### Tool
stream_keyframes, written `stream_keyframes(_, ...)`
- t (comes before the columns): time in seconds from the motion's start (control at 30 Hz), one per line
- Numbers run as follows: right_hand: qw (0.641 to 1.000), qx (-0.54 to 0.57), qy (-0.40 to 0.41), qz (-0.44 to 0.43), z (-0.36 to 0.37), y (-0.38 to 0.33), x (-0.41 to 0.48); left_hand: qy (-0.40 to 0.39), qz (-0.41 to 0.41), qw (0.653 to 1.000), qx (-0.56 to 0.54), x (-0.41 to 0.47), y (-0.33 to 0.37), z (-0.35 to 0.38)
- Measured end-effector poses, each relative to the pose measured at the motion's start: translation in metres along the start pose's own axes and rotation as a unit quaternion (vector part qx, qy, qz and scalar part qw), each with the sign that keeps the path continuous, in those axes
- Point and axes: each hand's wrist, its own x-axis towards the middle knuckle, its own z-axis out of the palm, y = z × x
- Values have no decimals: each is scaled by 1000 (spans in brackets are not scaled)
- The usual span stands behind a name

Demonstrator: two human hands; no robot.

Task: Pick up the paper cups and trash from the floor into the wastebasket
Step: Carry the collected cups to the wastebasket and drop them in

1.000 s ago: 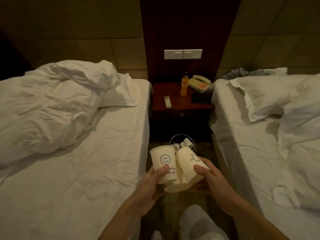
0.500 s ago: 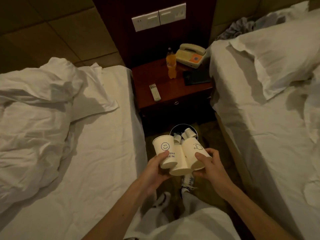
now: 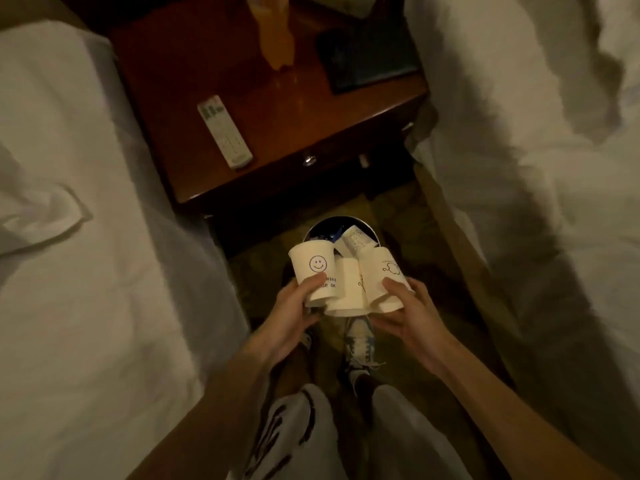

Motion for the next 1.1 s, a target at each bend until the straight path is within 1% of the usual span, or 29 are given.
stream_keyframes(0.1, 999, 10, 21, 23, 11, 17, 69, 15, -19, 999, 24, 70, -9, -21)
stream_keyframes(0.17, 999, -7, 44, 24, 17, 28, 108, 40, -34, 998, 41, 110, -17, -31)
stream_keyframes(0.3, 995, -64, 75, 15, 24, 42, 167, 48, -55, 994, 78, 176, -25, -42)
stream_keyframes(0.4, 984, -145, 103, -16, 27, 47, 196, 44, -54, 991, 114, 208, -25, -44)
stream_keyframes(0.47, 972, -204, 111, -38, 31, 50, 209, 60, -45, 983, 170, 222, -22, -46)
stream_keyframes(0.5, 969, -215, 115, -47, 33, 52, 213, 70, -38, 975, 206, 228, -20, -46)
stream_keyframes(0.6, 968, -202, 136, -56, 36, 57, 223, 95, -20, 944, 316, 240, -13, -49)
stream_keyframes(0.67, 963, -214, 154, -63, 39, 58, 226, 101, 6, 926, 363, 245, -9, -50)
stream_keyframes(0.8, 944, -255, 189, -93, 47, 60, 235, 59, 62, 897, 433, 253, -5, -52)
stream_keyframes(0.87, 940, -262, 199, -92, 53, 62, 242, 42, 87, 890, 447, 257, -5, -52)
stream_keyframes(0.9, 938, -267, 204, -86, 55, 62, 245, 40, 103, 879, 464, 259, -5, -53)
stream_keyframes(0.93, 934, -275, 211, -81, 57, 64, 247, 45, 129, 857, 497, 260, -6, -54)
stream_keyframes(1.0, 921, -302, 233, -79, 56, 68, 248, 76, 200, 791, 574, 261, -8, -58)
stream_keyframes(1.03, 914, -314, 244, -84, 56, 71, 246, 89, 225, 770, 591, 261, -8, -61)
stream_keyframes(1.07, 907, -321, 255, -93, 56, 75, 242, 88, 239, 764, 593, 260, -9, -64)
stream_keyframes(1.1, 902, -324, 265, -105, 57, 79, 237, 76, 246, 767, 588, 260, -10, -67)
